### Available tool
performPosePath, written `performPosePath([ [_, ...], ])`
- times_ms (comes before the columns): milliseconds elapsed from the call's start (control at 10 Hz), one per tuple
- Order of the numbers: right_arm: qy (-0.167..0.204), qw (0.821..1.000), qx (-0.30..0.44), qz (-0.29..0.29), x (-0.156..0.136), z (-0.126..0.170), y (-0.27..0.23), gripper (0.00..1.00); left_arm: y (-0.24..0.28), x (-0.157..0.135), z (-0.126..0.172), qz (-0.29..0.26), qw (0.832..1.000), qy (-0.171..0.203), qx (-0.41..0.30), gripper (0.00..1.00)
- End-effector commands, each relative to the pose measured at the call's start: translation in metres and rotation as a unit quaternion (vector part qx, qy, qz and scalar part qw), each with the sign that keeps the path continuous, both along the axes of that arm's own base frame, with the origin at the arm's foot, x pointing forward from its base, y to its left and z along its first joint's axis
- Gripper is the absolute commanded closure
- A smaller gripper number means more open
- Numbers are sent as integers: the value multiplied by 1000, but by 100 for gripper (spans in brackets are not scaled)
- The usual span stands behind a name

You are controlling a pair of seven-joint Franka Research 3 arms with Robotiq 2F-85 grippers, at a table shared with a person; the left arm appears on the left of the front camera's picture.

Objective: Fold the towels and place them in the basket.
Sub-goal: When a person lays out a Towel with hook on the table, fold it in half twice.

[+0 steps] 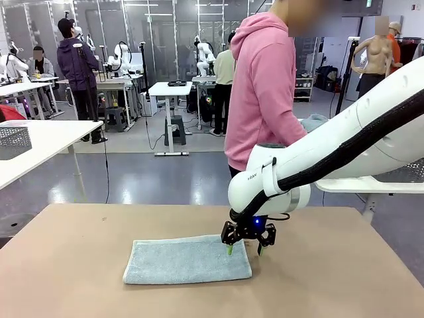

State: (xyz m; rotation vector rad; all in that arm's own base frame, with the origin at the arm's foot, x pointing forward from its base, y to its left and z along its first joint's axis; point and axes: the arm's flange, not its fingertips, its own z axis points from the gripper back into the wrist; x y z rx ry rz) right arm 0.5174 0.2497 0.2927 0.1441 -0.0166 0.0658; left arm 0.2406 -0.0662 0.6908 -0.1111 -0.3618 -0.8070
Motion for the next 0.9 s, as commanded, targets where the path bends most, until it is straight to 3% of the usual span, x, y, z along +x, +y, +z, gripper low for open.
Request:
performPosePath([
  [0,6,1000,0,-15,7,-6,8,17,0,2,0,0,1000,2,1,0],
  [100,10,1000,0,-12,9,-9,9,37,0,2,0,0,1000,2,1,0],
  [200,15,1000,-1,-12,11,-11,10,77,0,2,0,0,1000,2,1,0],
  [300,17,1000,-1,-11,12,-12,10,97,0,2,0,0,1000,2,1,0],
  [800,31,999,-10,-11,15,-13,19,100,0,2,0,0,1000,2,1,0],
])
